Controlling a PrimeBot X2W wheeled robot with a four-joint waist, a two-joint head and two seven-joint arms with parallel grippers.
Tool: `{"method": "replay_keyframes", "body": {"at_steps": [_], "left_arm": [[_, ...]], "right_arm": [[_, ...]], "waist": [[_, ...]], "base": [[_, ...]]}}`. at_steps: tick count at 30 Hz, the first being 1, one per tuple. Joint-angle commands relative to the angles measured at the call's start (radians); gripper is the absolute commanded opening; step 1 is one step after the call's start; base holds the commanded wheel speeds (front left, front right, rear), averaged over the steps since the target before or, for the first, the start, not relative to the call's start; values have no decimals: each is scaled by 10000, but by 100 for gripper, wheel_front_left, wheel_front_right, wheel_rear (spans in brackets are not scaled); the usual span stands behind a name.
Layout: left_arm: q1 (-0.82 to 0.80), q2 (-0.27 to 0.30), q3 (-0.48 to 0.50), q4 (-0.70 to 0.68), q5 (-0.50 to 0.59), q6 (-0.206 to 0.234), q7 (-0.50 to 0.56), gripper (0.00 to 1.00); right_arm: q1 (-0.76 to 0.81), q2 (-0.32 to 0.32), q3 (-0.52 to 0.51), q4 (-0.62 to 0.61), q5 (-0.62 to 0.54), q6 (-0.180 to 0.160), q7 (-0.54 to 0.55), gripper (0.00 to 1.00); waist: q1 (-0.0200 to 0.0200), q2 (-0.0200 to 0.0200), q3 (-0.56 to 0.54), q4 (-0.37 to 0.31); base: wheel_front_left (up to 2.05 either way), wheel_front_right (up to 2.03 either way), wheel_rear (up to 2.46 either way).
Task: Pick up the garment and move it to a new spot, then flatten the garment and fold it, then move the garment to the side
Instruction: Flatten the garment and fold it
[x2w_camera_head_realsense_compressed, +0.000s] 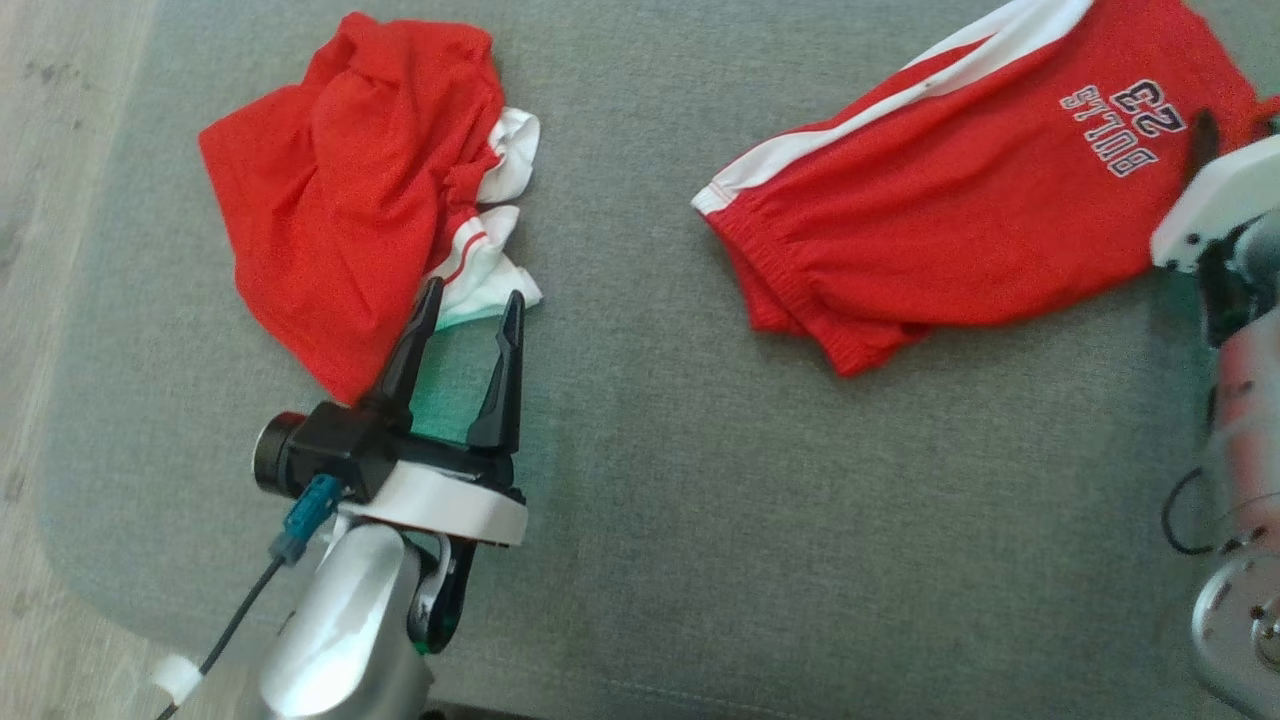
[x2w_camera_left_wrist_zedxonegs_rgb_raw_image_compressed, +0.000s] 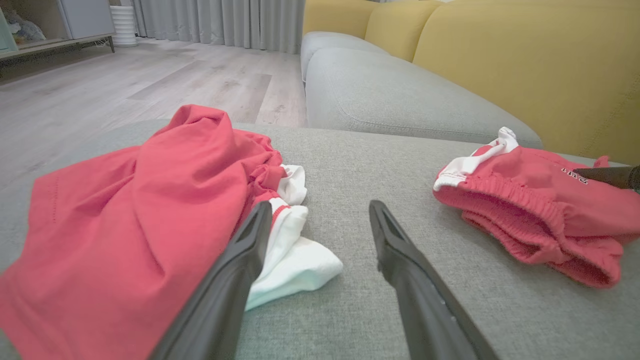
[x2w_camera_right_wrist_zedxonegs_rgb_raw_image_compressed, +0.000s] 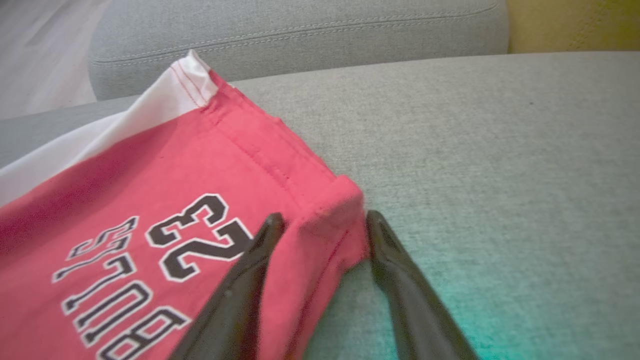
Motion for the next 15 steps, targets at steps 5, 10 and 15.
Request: {"method": "replay_keyframes", "body": {"at_steps": [5, 10, 15], "left_arm": [[-93, 112, 519, -151, 206, -88, -51, 100], [135, 88, 677, -119, 257, -113, -51, 100], [385, 45, 821, -95, 298, -110, -51, 100]], "right_arm": [[-176, 208, 149, 404, 258, -9, -779, 0], [24, -6, 50, 582, 995, -9, -1828, 0], [681, -443, -64, 613, 1859, -9, -2379, 0]], "waist": [[0, 0, -380, -321], [0, 0, -844, -634], [0, 0, -1284, -934]], "base": [[0, 0, 0], [0, 0, 0], [0, 0, 0]]}}
